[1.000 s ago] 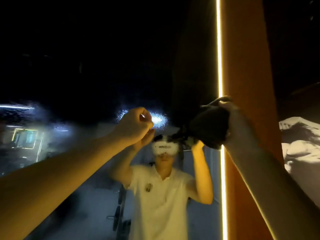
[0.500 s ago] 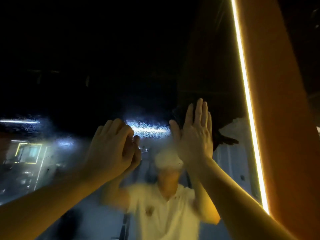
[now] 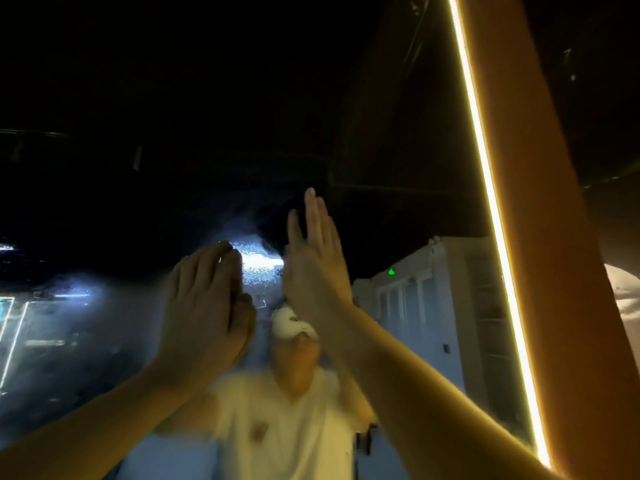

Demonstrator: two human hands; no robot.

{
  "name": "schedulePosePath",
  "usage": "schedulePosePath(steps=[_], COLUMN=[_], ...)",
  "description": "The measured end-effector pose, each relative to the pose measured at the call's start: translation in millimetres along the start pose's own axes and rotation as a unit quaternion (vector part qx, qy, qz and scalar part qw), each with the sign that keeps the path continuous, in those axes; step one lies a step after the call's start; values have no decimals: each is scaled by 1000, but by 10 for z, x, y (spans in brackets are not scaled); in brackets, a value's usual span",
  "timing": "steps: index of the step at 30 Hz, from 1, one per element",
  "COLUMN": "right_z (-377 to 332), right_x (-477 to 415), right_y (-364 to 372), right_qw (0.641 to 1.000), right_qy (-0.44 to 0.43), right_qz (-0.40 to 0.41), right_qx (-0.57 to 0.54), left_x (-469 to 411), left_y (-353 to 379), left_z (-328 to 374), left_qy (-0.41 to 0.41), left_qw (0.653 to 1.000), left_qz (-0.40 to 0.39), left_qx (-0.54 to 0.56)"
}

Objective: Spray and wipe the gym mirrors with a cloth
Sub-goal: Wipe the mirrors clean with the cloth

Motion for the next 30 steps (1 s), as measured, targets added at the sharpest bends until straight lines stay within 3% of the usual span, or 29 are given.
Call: schedulePosePath(steps=[6, 10, 13, 17, 25, 28, 30], right_z=[1402, 1783, 1633, 1102, -244, -104, 271], right_x=[486, 601, 633, 524, 330, 624, 854], right_y=[-504, -794, -742, -302, 162, 142, 64], right_qw=[987, 972, 974, 992, 996, 990, 989], right_qy=[104, 79, 70, 99, -60, -122, -115], right_qz=[40, 33, 66, 58, -59, -54, -33], right_qx=[113, 219, 206, 51, 9, 45, 88], left_x=[88, 129, 134, 149, 126, 137, 144], left_y=[419, 483, 472, 510, 405, 389, 333], left_z=[151, 197, 195, 165, 169, 197, 229], left_qy=[19, 6, 11, 15, 13, 7, -1], left_qw=[997, 997, 997, 997, 1000, 1000, 1000], left_qz=[-54, -34, -23, -22, -12, -18, -15], left_qx=[-58, -73, -74, -66, -25, -21, -23])
Point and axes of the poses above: each hand's wrist, its own x-axis away from the middle knuckle, its own y-axis out of the palm, z = x × y, the point moved 9 cm from there along -x, towards the middle knuckle, and after that the axes turned 7 degrees about -y, right-handed, at the moved point
